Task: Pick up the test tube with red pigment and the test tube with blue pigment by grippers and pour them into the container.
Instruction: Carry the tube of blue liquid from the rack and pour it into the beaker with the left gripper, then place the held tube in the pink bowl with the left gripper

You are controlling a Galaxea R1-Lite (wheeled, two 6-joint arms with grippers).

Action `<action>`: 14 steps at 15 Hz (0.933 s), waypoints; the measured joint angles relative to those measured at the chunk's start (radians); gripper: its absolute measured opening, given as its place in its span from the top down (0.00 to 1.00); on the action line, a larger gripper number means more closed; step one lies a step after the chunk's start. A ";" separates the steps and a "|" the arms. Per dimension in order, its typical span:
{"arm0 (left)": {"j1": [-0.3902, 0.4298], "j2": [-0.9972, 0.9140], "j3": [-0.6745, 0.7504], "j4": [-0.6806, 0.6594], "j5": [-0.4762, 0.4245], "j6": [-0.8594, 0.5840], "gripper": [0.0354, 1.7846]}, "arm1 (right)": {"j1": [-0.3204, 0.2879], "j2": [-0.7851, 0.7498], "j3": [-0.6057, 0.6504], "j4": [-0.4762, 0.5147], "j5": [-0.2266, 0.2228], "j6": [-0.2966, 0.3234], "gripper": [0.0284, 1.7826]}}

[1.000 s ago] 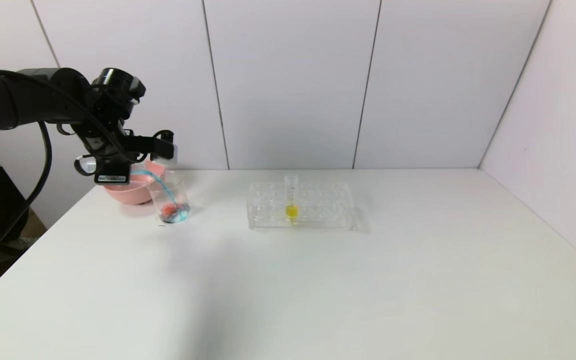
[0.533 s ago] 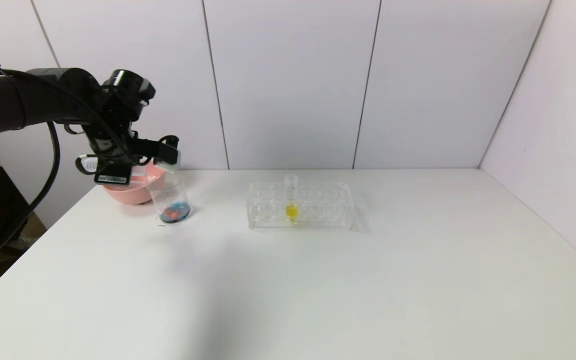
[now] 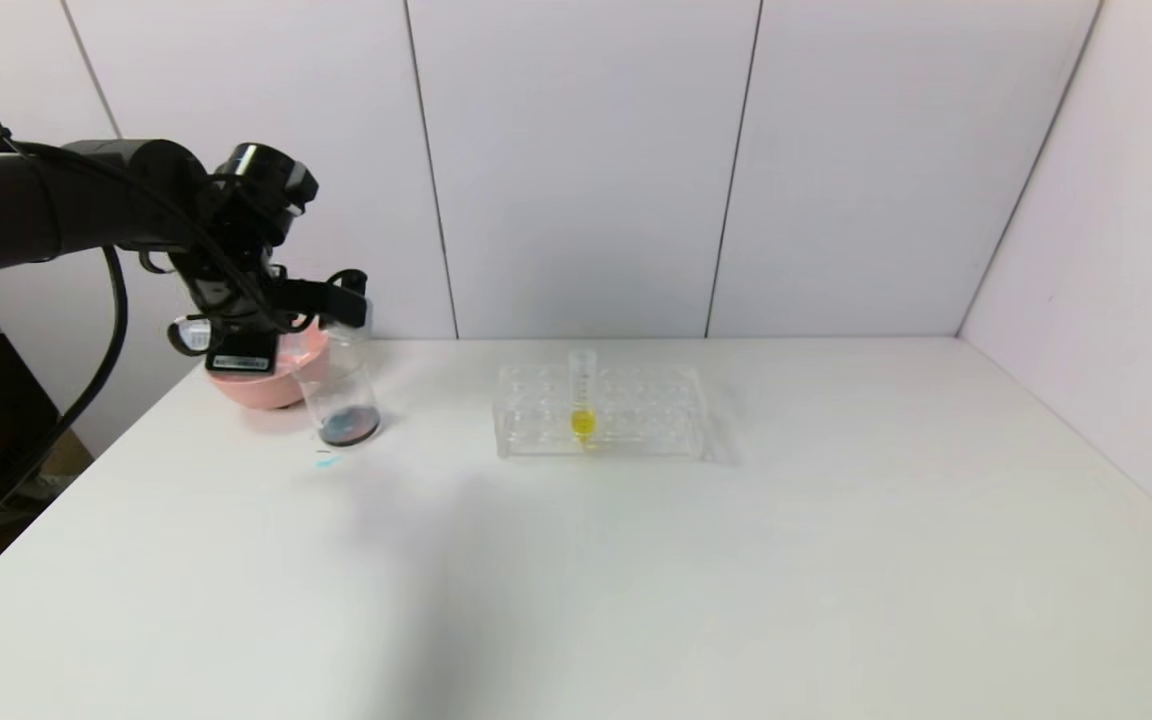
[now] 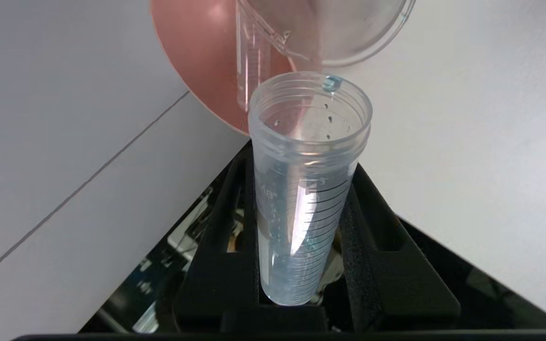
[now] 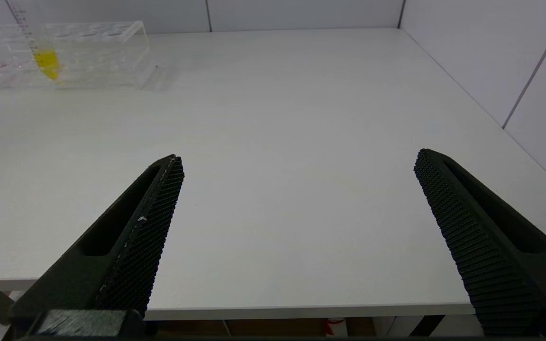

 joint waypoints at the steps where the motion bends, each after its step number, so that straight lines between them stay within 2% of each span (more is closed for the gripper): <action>1: 0.018 -0.004 0.003 0.000 -0.072 -0.046 0.73 | 0.000 0.000 0.000 0.000 0.000 0.000 0.00; 4: 0.076 -0.036 0.006 -0.002 -0.289 -0.217 0.73 | 0.000 0.000 0.000 0.000 0.000 0.000 0.00; 8: 0.110 -0.081 0.012 -0.049 -0.459 -0.512 0.73 | 0.000 0.000 0.000 0.000 0.000 0.000 0.00; 11: 0.113 -0.132 0.077 -0.180 -0.472 -0.806 0.73 | 0.000 0.000 0.000 0.000 0.000 0.000 0.00; 14: 0.113 -0.192 0.235 -0.387 -0.433 -1.046 0.73 | 0.000 0.000 0.000 0.000 0.000 0.000 0.00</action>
